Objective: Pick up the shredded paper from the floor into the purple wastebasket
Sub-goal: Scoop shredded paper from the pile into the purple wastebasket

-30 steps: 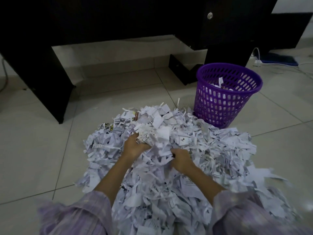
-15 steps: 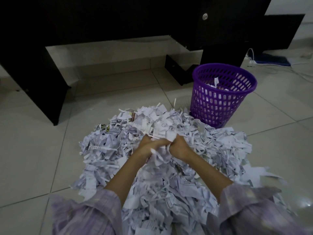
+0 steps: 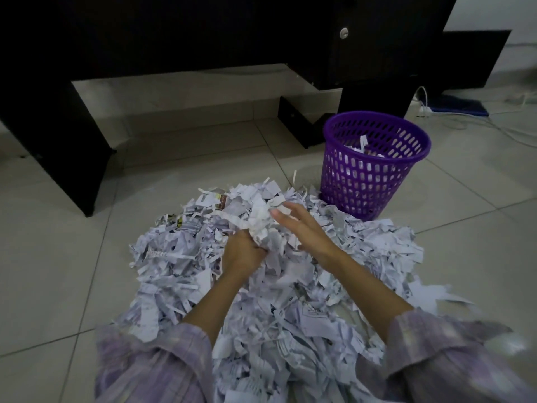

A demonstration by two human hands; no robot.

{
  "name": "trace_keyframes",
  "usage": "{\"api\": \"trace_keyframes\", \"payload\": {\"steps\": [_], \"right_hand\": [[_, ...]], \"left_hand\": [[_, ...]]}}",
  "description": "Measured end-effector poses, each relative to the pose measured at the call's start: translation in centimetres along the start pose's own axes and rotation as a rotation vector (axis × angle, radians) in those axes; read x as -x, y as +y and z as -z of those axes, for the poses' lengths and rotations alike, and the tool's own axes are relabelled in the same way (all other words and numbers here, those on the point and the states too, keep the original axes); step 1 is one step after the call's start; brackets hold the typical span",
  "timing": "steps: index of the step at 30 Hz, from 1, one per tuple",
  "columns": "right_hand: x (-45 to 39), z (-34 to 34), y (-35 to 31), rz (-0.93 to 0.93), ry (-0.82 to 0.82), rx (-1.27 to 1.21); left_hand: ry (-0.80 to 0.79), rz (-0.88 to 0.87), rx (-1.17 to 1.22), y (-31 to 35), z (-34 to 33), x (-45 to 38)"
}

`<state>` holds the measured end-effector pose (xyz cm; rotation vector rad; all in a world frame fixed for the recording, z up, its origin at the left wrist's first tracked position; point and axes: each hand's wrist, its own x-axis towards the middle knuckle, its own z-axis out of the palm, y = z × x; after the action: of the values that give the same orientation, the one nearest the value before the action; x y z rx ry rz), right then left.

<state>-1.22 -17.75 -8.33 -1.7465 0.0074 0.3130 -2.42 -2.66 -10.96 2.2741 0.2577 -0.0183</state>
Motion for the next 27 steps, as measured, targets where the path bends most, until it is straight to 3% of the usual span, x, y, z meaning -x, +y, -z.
{"api": "trace_keyframes", "payload": {"steps": [4, 9, 15, 19, 27], "right_hand": [[-0.6, -1.5, 0.7, -0.041, -0.018, -0.029], [-0.2, -0.4, 1.6, -0.223, -0.066, -0.118], [0.0, 0.1, 3.6, -0.543, -0.198, -0.505], [0.0, 0.0, 4.2, -0.557, -0.240, -0.729], [-0.1, 1.1, 3.9, -0.377, -0.159, -0.613]], "left_hand": [[-0.040, -0.077, -0.001, 1.4, -1.2, 0.6], [-0.062, -0.101, 0.216, 2.3, -0.8, 0.7], [-0.031, -0.066, 0.449, 3.3, -1.0, 0.9], [-0.046, -0.030, 0.544, 3.3, -1.3, 1.1], [-0.395, -0.090, 0.296, 2.0, -1.0, 1.2]]}}
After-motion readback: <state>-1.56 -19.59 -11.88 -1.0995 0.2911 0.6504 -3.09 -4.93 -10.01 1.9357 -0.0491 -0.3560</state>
